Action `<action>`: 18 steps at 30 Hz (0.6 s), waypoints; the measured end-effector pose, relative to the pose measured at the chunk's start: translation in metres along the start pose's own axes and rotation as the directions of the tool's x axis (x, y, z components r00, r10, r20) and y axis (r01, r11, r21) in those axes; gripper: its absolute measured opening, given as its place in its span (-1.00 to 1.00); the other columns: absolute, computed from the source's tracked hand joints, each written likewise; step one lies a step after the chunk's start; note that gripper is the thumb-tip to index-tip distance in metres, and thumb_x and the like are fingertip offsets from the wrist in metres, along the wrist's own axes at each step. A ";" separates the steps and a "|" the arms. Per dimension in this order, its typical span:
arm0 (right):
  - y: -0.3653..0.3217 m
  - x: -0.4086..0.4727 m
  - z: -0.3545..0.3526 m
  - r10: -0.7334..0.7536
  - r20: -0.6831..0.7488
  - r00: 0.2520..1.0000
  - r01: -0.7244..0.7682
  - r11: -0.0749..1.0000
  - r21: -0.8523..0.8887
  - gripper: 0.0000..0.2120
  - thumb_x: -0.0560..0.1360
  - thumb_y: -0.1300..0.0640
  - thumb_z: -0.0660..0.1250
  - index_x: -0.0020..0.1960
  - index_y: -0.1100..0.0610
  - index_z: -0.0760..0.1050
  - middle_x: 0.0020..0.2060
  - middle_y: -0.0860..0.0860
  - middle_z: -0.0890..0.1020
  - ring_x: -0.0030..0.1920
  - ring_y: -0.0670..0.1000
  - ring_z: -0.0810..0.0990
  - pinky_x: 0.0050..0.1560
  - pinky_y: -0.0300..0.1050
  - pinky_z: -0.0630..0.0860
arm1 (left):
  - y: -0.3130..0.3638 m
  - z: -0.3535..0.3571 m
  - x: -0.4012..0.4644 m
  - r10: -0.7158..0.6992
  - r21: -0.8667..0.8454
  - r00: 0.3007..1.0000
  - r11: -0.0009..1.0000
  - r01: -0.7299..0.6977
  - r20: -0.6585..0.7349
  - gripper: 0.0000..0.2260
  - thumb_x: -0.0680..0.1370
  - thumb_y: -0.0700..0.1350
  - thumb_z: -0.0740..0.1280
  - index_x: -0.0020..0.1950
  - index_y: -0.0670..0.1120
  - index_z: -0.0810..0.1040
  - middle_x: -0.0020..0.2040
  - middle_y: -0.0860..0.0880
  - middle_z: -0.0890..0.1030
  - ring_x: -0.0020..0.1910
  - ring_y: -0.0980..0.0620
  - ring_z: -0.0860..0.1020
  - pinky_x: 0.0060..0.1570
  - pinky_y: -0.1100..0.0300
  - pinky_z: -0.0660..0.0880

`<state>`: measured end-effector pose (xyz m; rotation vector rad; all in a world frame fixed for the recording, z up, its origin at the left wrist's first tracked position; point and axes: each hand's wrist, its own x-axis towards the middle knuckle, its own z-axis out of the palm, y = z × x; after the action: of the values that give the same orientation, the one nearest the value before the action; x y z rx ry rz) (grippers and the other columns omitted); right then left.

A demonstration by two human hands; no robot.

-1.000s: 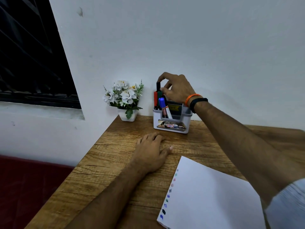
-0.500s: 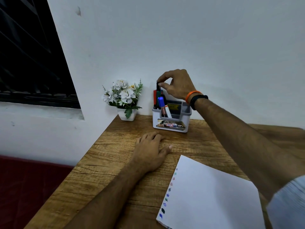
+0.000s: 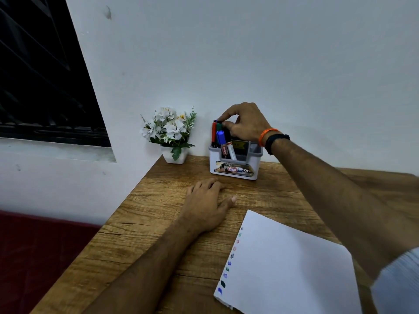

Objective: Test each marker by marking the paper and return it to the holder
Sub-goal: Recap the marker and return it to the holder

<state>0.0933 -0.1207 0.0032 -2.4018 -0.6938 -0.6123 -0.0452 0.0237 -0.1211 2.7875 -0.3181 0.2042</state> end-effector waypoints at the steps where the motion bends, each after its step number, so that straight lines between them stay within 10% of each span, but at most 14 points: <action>1: 0.000 -0.001 0.001 0.000 0.000 1.000 0.000 1.000 0.008 -0.82 0.46 0.12 0.38 0.02 -0.04 0.68 0.13 -0.01 0.67 -0.07 -0.09 0.50 0.18 0.08 0.53 | 0.000 0.000 0.000 0.001 0.000 1.000 1.000 -0.001 0.001 -0.48 0.57 0.30 0.07 0.45 0.07 0.32 0.51 0.01 0.27 0.49 0.01 0.19 0.46 -0.07 0.11; 18: -0.021 -0.059 -0.036 0.056 -0.030 0.998 -0.055 0.998 0.031 -0.80 0.49 0.13 0.42 0.11 0.06 0.65 0.13 -0.01 0.68 -0.21 -0.03 0.67 0.17 0.08 0.57 | 0.008 -0.010 -0.008 0.000 -0.020 1.000 1.000 0.000 0.011 -0.50 0.59 0.25 0.12 0.43 0.03 0.37 0.47 0.00 0.34 0.46 -0.02 0.25 0.42 -0.04 0.14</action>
<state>0.0262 -0.1483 0.0053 -2.3707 -0.6167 -0.6101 -0.0560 0.0211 -0.1111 2.7701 -0.3208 0.1850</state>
